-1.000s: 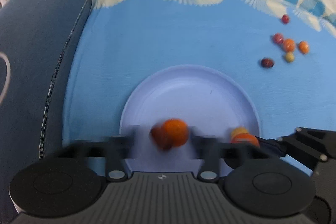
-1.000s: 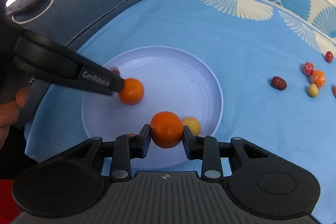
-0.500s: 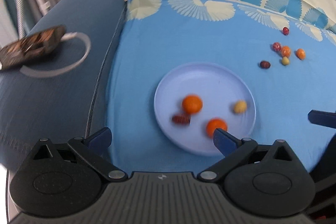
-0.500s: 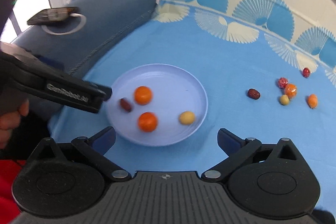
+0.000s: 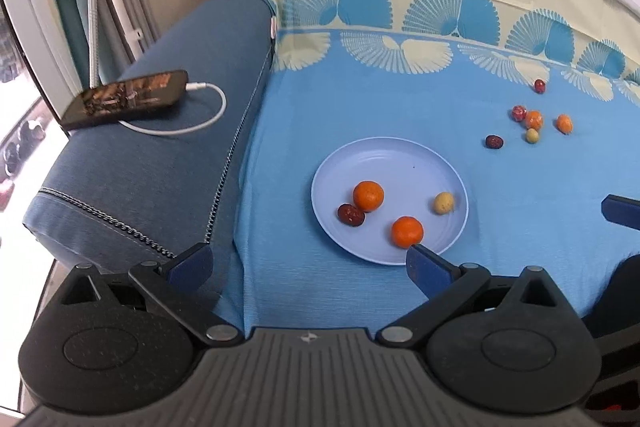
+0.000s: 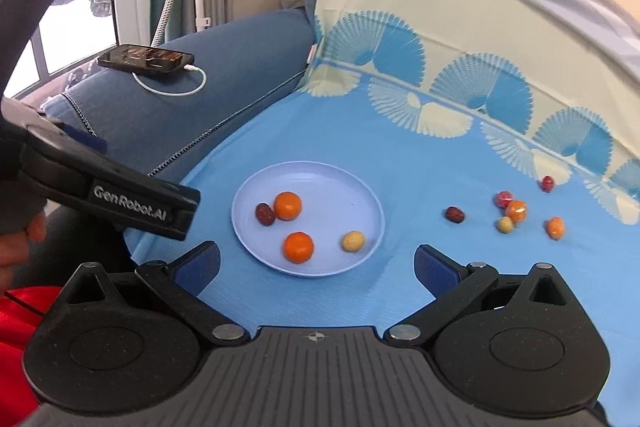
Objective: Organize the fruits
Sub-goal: 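Open both grippers to drop the date and mandarin on the plate, then move the left tool back toward the remaining fruits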
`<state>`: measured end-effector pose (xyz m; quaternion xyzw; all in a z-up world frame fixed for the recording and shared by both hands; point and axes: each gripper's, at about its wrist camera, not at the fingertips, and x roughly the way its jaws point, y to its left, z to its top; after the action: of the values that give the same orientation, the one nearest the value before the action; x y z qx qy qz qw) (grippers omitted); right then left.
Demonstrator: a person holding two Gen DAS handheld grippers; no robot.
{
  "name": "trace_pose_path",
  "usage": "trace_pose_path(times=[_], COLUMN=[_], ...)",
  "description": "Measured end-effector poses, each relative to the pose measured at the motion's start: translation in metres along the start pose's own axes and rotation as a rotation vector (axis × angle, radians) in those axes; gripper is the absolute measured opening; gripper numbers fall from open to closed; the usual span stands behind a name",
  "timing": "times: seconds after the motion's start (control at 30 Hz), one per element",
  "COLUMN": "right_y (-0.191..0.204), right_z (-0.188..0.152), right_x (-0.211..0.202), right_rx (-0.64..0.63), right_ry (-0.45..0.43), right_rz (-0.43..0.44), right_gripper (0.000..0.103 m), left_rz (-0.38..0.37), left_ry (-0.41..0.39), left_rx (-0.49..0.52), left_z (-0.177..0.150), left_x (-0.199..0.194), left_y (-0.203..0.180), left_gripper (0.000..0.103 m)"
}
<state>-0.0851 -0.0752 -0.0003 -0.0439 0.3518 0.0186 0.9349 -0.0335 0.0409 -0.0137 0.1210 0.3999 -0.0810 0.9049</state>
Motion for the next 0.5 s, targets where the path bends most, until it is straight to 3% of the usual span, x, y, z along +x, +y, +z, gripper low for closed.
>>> trace_pose_path(times=[0.5], right_y=[-0.006], right_z=[-0.008], right_x=[-0.032], right_rx=[0.027], right_ry=[-0.072], right_rz=[-0.051], right_gripper=[0.102], left_rz=[0.002], left_ry=[-0.023], left_rx=[0.055], left_z=[-0.008], left_x=[-0.022], left_y=[-0.016], left_gripper=[0.103])
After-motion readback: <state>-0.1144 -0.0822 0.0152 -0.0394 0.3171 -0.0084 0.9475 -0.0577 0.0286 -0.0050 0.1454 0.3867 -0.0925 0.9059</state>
